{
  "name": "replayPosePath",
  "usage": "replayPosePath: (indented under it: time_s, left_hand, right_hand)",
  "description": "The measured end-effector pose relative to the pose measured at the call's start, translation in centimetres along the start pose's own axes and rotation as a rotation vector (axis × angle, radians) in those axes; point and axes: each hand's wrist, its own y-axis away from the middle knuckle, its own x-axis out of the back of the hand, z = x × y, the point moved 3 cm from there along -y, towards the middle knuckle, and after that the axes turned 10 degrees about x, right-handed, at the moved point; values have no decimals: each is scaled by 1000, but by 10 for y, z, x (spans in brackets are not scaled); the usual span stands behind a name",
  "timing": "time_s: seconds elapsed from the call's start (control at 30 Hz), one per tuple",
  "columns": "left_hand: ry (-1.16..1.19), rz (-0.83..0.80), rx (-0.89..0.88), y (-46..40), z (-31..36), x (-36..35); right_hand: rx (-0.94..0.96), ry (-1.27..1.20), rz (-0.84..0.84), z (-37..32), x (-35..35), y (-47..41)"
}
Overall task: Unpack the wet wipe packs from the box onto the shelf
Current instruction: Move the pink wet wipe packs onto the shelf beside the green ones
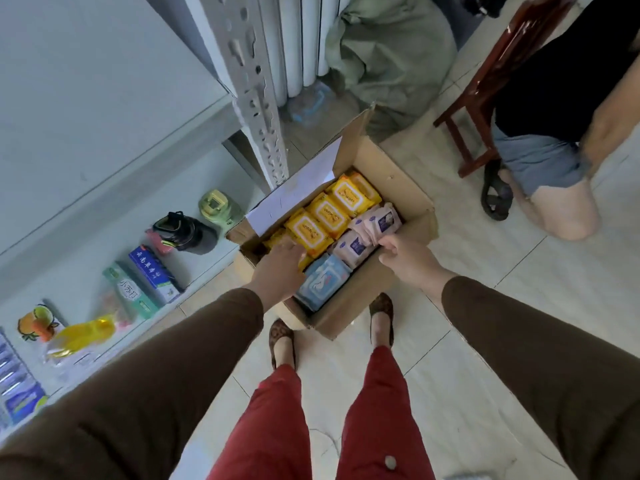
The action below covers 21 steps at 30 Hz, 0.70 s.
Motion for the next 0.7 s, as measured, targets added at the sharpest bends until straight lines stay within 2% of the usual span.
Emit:
replayPosePath:
  time_s: [0.23,0.47,0.7]
  left_hand:
    - [36,-57,199,-67,17,-66]
    - [75,-129,231,-165,63,-143]
    - [194,-23,242,-282,95,-180]
  right_hand:
    - [81,306,-195,77,12,-113]
    - [154,464,-285,153,2,-213]
    - [363,785,-345,204,-37,-278]
